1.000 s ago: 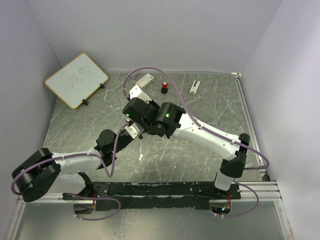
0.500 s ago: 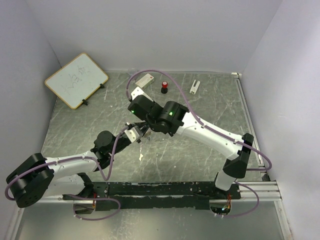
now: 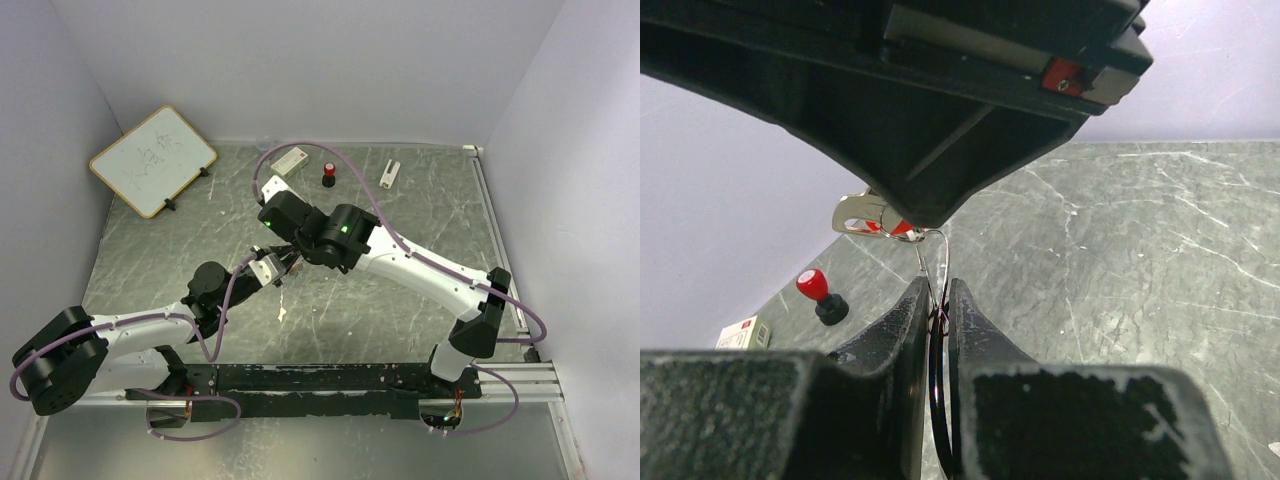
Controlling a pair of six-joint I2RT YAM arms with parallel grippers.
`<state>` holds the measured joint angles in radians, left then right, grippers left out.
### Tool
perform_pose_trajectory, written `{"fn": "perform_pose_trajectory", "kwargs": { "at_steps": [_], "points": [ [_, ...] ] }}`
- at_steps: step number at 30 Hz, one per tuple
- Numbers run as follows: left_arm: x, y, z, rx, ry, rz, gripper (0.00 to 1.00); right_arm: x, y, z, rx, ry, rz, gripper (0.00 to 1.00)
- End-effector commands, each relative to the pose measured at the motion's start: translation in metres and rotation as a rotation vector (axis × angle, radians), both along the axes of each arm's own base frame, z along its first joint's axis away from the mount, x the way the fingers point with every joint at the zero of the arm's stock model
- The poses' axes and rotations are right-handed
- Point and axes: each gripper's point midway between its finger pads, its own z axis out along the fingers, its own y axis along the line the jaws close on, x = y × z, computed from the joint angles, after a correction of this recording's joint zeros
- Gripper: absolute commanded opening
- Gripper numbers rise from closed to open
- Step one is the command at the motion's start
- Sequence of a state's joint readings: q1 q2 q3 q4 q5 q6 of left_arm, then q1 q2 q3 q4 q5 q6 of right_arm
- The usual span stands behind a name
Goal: Remove the keys from the keyring
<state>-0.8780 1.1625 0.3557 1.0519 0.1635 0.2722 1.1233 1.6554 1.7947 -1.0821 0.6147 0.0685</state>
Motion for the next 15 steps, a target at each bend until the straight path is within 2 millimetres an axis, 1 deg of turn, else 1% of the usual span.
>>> {"fn": "perform_pose_trajectory", "kwargs": {
  "at_steps": [1, 7, 10, 15],
  "points": [
    [-0.019, -0.008, 0.014, -0.030, -0.035, -0.096, 0.07, 0.008, 0.001, 0.014, 0.051, -0.038, 0.007, 0.07],
    [-0.018, -0.012, 0.023, -0.021, -0.066, -0.107, 0.07, 0.007, 0.007, 0.012, 0.052, -0.028, 0.036, 0.06],
    [-0.021, -0.015, 0.032, -0.033, -0.094, -0.127, 0.07, 0.004, 0.011, 0.013, 0.071, -0.018, 0.068, 0.05],
    [-0.021, -0.015, 0.049, -0.042, -0.140, -0.124, 0.07, -0.001, 0.011, 0.014, 0.087, -0.008, 0.101, 0.05]
  ]
}}
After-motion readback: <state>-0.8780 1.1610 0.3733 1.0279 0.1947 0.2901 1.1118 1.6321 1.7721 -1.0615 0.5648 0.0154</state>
